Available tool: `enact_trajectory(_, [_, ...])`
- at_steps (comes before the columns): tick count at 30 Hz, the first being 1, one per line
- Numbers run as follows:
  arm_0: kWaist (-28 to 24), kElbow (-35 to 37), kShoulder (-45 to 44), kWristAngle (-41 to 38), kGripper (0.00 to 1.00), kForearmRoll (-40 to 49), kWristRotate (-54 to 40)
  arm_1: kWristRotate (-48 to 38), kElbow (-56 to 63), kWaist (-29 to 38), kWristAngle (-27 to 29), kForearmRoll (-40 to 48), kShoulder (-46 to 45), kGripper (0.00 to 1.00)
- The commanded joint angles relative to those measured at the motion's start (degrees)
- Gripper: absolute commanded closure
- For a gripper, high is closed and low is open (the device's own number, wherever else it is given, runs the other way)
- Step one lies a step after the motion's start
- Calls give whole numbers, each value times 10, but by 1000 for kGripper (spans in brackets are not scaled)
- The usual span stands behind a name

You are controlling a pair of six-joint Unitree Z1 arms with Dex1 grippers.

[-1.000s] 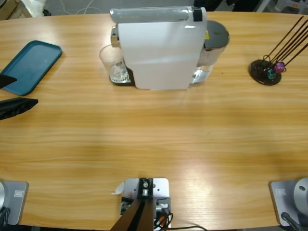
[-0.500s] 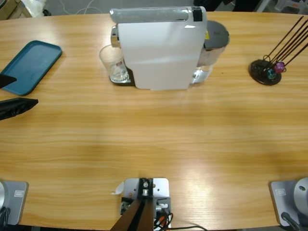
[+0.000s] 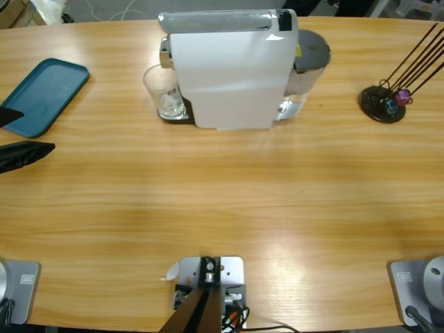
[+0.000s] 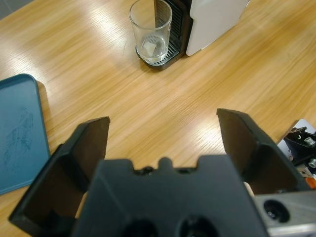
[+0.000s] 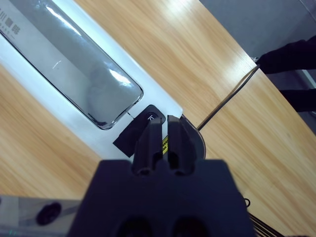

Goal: Pour coffee

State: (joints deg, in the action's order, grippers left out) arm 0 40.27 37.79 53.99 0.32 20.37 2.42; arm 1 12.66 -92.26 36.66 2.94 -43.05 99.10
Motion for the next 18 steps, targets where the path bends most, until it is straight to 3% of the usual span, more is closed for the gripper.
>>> enact_trajectory(1, [3,-20,2,6,64,-6,-7,4,13,7,6,-5,30,1000])
enact_trajectory(18, [3,-20,2,7,64,-6,-7,3,31,28,6,-8,33,1000])
